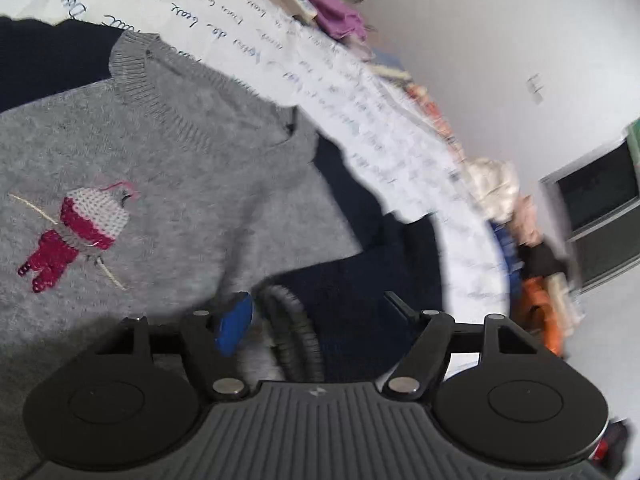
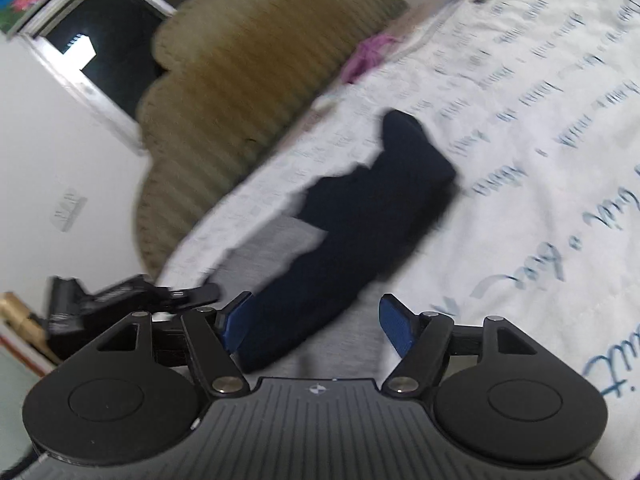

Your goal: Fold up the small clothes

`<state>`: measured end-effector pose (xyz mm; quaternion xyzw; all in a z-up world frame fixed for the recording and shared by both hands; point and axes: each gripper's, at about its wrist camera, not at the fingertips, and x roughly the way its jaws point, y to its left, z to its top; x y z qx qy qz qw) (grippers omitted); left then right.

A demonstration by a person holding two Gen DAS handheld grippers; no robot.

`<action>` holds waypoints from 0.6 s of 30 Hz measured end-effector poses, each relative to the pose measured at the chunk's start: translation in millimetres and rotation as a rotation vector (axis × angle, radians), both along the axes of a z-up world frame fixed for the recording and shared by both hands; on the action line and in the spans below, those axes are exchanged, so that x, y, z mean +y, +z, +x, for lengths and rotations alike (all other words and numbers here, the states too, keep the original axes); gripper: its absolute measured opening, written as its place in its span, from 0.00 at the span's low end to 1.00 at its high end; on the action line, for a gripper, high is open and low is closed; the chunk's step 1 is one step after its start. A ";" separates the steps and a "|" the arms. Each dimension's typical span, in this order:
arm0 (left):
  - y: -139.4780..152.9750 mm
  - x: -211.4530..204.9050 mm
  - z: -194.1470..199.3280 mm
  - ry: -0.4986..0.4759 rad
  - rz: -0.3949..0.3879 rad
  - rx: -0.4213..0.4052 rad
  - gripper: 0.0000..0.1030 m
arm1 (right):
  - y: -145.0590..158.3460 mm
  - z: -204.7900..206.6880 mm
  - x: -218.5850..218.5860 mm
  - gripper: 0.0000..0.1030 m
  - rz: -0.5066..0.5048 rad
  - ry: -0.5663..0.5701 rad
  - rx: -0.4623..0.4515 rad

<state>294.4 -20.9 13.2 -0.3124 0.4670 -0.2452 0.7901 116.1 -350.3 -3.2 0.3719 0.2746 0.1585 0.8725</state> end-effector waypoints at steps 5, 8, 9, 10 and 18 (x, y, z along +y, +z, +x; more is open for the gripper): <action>6.7 12.3 -5.9 0.047 -0.092 -0.014 0.68 | -19.7 29.8 18.0 0.64 0.301 0.141 0.221; 4.5 13.3 -11.9 0.056 -0.083 -0.006 0.68 | -27.6 46.8 39.8 0.57 0.231 0.129 0.309; 3.5 14.3 -15.4 0.055 -0.086 -0.007 0.68 | -28.3 50.9 43.6 0.56 0.225 0.114 0.309; 2.2 15.2 -17.1 0.056 -0.087 -0.006 0.68 | -29.4 55.3 45.7 0.55 0.237 0.094 0.314; -8.4 30.7 -28.2 0.128 -0.169 0.034 0.68 | -37.6 70.2 70.1 0.13 0.240 0.072 0.314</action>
